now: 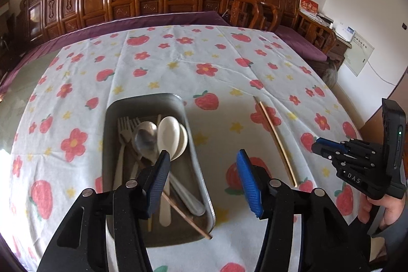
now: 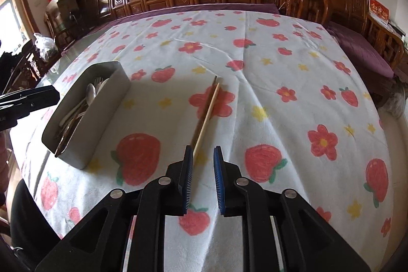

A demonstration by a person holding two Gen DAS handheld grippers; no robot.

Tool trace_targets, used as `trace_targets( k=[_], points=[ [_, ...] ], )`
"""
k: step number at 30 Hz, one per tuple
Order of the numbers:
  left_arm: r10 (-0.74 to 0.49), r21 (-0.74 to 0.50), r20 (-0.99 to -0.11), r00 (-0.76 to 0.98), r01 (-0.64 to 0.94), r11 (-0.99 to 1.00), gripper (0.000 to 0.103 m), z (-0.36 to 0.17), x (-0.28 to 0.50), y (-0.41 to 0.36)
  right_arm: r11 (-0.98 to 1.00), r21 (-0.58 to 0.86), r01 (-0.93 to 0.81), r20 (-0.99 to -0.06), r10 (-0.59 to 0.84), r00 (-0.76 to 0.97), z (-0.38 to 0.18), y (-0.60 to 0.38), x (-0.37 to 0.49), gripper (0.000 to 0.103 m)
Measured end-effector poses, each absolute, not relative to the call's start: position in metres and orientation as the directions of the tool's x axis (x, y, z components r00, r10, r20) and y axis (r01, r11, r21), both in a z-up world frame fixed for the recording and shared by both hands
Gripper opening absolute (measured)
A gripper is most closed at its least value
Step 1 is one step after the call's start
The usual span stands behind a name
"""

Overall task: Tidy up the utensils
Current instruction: 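Move both grippers over the two wooden chopsticks lying on the cloth, then grasp the dark chopstick with the left gripper while the right grasps the light chopstick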

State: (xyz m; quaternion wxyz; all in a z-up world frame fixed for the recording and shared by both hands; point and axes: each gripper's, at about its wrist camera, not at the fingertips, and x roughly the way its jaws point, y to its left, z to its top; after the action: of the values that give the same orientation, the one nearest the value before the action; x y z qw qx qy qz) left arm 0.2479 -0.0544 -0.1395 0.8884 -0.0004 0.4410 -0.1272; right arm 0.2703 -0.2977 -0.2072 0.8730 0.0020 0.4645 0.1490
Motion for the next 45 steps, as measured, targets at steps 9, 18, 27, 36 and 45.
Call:
trace_targets(
  k=[9, 18, 27, 36, 45],
  points=[
    [-0.240, -0.103, -0.808, 0.538, 0.272, 0.957, 0.054, -0.169, 0.295, -0.106, 0.936, 0.205, -0.286, -0.832, 0.321, 0.452, -0.238, -0.284, 0.296, 0.018],
    [-0.260, -0.118, -0.815, 0.517, 0.292, 0.949, 0.055, -0.193, 0.319, -0.123, 0.943, 0.172, -0.287, -0.854, 0.287, 0.434, -0.249, -0.279, 0.302, 0.018],
    [-0.295, -0.117, -0.801, 0.521, 0.347, 0.931, 0.062, -0.202, 0.325, -0.136, 0.958, 0.145, -0.246, -0.871, 0.241, 0.427, -0.251, -0.299, 0.301, 0.000],
    [-0.314, -0.135, -0.815, 0.487, 0.367, 0.920, 0.062, -0.205, 0.326, -0.154, 0.944, 0.199, -0.262, -0.839, 0.302, 0.452, -0.246, -0.298, 0.299, 0.004],
    [-0.297, -0.129, -0.822, 0.486, 0.350, 0.928, 0.062, -0.204, 0.331, -0.159, 0.945, 0.175, -0.278, -0.846, 0.288, 0.449, -0.249, -0.290, 0.300, 0.013]
  ],
)
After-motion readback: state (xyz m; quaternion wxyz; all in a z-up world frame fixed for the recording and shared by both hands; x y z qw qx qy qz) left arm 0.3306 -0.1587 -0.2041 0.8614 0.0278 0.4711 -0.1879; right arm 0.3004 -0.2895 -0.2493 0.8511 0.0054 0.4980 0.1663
